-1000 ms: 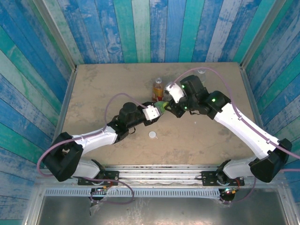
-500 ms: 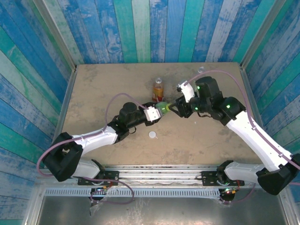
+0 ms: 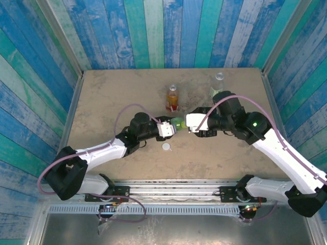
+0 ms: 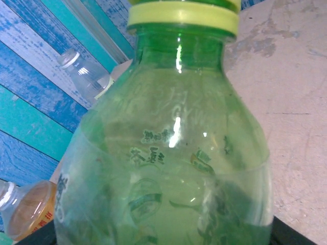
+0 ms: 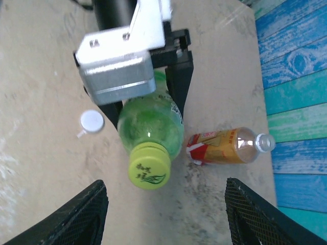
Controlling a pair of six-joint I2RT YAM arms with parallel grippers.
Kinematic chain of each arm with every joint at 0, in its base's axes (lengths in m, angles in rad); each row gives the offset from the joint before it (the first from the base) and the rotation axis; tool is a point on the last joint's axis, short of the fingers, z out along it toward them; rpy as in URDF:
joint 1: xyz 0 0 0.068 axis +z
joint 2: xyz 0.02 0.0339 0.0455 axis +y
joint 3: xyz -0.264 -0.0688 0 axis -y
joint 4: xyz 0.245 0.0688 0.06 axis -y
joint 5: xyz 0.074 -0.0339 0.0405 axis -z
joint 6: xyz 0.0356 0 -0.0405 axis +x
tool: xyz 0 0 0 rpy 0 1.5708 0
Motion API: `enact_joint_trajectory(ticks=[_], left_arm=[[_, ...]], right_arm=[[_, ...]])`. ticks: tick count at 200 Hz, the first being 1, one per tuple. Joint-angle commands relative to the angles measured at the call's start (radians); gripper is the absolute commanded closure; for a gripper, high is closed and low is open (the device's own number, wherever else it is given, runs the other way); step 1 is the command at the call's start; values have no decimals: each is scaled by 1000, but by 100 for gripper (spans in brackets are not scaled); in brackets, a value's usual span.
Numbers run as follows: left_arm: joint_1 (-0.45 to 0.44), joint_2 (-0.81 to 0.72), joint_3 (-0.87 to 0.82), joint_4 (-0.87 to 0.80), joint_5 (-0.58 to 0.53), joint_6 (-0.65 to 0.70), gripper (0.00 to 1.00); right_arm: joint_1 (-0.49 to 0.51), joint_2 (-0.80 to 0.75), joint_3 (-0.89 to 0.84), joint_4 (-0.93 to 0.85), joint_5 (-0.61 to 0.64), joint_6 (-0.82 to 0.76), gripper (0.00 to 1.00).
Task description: Screw on the bottle caps
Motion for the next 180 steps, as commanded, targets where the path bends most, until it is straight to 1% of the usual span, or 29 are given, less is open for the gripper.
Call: enact_joint_trajectory(ticks=[1, 67, 94, 114, 180], left_arm=[[-2, -51, 21, -20, 41, 14, 43], [-2, -50, 23, -11, 46, 7, 43], [-2, -50, 26, -9, 47, 4, 43], [-2, -49, 28, -8, 52, -1, 43], [-1, -41, 37, -14, 64, -10, 43]], right_arm=[[12, 37, 26, -27, 58, -129, 38], [19, 105, 23, -44, 34, -111, 47], [22, 115, 26, -47, 25, -97, 56], [22, 116, 19, -47, 25, -94, 57], [21, 121, 19, -51, 23, -88, 57]])
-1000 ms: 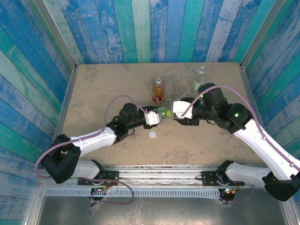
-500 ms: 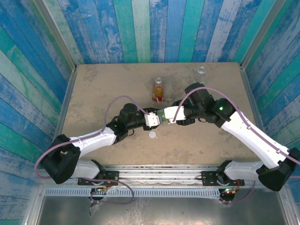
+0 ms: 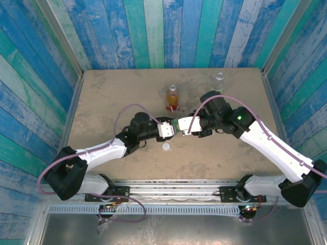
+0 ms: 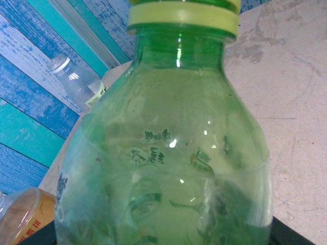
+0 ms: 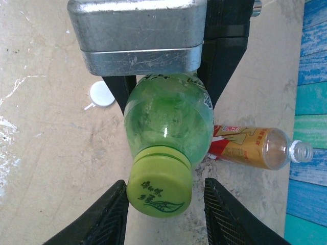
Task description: Screw on the bottle caps
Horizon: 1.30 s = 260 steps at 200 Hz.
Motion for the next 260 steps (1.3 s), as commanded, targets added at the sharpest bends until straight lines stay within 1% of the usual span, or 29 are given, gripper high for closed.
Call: enact_joint_trajectory(ticks=[1, 26, 41, 51, 71, 90, 99, 107, 119, 124, 137, 150, 164, 173, 183, 195, 208, 219, 226, 234, 246, 254, 260], left_arm=[[-2, -41, 30, -4, 27, -3, 43], [-1, -37, 33, -7, 29, -5, 43], [-1, -36, 35, -8, 30, -7, 43], [-2, -36, 35, -5, 29, -5, 43], [-2, -35, 32, 18, 14, 5, 43], [-2, -22, 29, 84, -38, 9, 44], [-1, -14, 27, 130, -67, 15, 44], [-1, -6, 30, 169, -93, 23, 44], [-2, 11, 43, 212, -128, 38, 44], [-2, 18, 49, 226, -141, 48, 44], [-2, 31, 62, 259, -167, 63, 44], [-2, 40, 68, 286, -185, 82, 44], [-2, 44, 76, 287, -190, 97, 44], [-1, 47, 78, 292, -192, 98, 44], [-2, 50, 75, 304, -196, 96, 44], [-1, 55, 73, 319, -202, 88, 44], [-2, 56, 70, 326, -203, 79, 44], [-2, 54, 72, 315, -200, 78, 44], [-2, 50, 75, 293, -191, 79, 44], [-2, 42, 78, 265, -179, 79, 44], [-1, 33, 81, 226, -154, 79, 44], [-2, 29, 80, 198, -138, 79, 44], [-2, 25, 78, 180, -127, 80, 43]], right_arm=[[5, 7, 13, -21, -5, 9, 57], [5, 8, 12, -24, -1, 13, 59], [6, 12, 15, -26, 0, 22, 64], [6, 14, 17, -27, 3, 32, 69], [5, 16, 19, -25, 8, 59, 71], [-4, 9, 14, -4, -8, 139, 72], [-15, 0, 7, 20, -31, 201, 75], [-26, -10, -4, 70, -37, 308, 81], [-45, -27, -25, 162, -22, 508, 96], [-53, -34, -36, 200, -3, 597, 99], [-68, -47, -48, 270, 57, 826, 99], [-76, -55, -48, 313, 65, 1067, 98], [-76, -63, -53, 352, 91, 1390, 99], [-76, -66, -67, 361, 73, 1564, 95], [-79, -71, -73, 357, 48, 1702, 93], [-79, -83, -82, 369, 12, 1788, 90], [-83, -92, -88, 377, -6, 1783, 84], [-94, -101, -89, 366, -8, 1700, 77], [-103, -108, -86, 355, -19, 1619, 71], [-110, -121, -82, 344, -33, 1484, 61], [-109, -146, -76, 316, -70, 1217, 46], [-109, -161, -66, 274, -100, 1032, 40], [-109, -167, -56, 237, -102, 915, 39]])
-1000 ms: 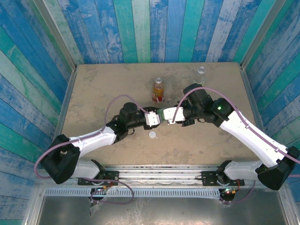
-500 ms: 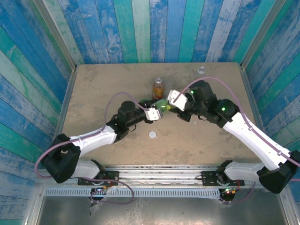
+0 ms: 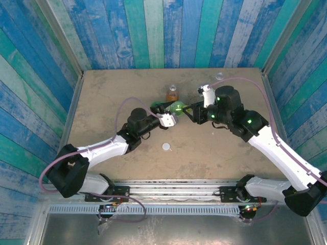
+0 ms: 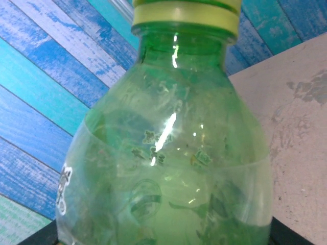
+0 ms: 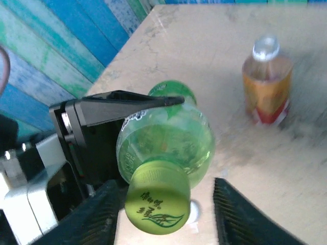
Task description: Screw on the bottle caps
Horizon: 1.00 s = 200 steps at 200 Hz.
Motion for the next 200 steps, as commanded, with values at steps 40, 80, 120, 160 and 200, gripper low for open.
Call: enact_joint_trajectory(ticks=[40, 80, 120, 160, 200], left_arm=[[-3, -47, 21, -174, 162, 11, 43], [16, -58, 72, -318, 295, 11, 43], [29, -57, 81, -332, 337, -9, 43], [29, -57, 84, -344, 356, -2, 43], [29, -54, 92, -349, 363, -5, 43]], right_arm=[[53, -82, 74, -260, 14, -1062, 34], [132, -49, 105, -349, 101, -1363, 33], [145, -8, 128, -400, 115, -1386, 38], [145, 15, 134, -403, 130, -1382, 51], [145, 28, 135, -401, 127, -1383, 55]])
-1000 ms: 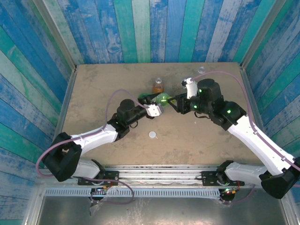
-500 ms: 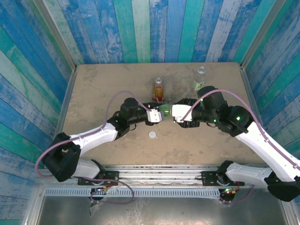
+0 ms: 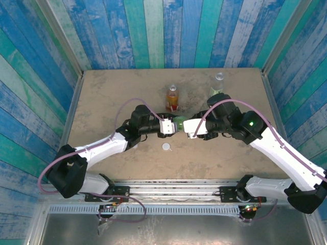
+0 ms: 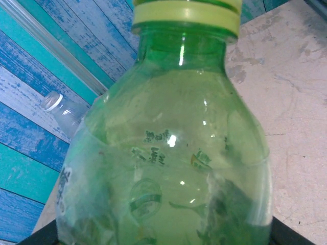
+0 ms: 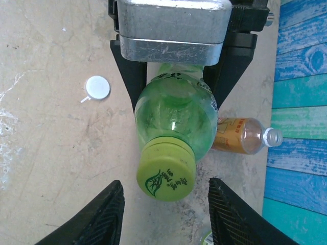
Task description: Screw on the bottle caps
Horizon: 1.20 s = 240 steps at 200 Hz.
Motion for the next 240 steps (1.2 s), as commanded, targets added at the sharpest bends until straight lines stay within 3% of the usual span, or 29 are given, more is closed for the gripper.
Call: enact_joint_trajectory(ticks=[1, 54, 136, 155, 173, 205, 224, 240], left_arm=[[3, -51, 32, -9, 28, -11, 43], [4, -49, 35, -13, 38, -13, 43], [3, -35, 34, 18, -2, -15, 43], [3, -22, 38, 51, -35, -15, 44], [3, -5, 37, 108, -63, -21, 44], [3, 27, 43, 177, -94, -18, 44], [4, 40, 47, 193, -94, -9, 44], [4, 44, 43, 196, -96, 0, 44]], right_arm=[[6, 10, 28, -19, 7, -10, 55], [6, 32, 32, -15, -16, 2, 58], [5, 45, 30, 6, 3, 111, 74], [-7, 35, 8, 86, 13, 308, 80], [-18, 21, -19, 215, 104, 641, 85], [-60, -3, -72, 360, 23, 1209, 94], [-78, -8, -108, 384, -1, 1554, 89], [-83, -5, -125, 396, -92, 1664, 84]])
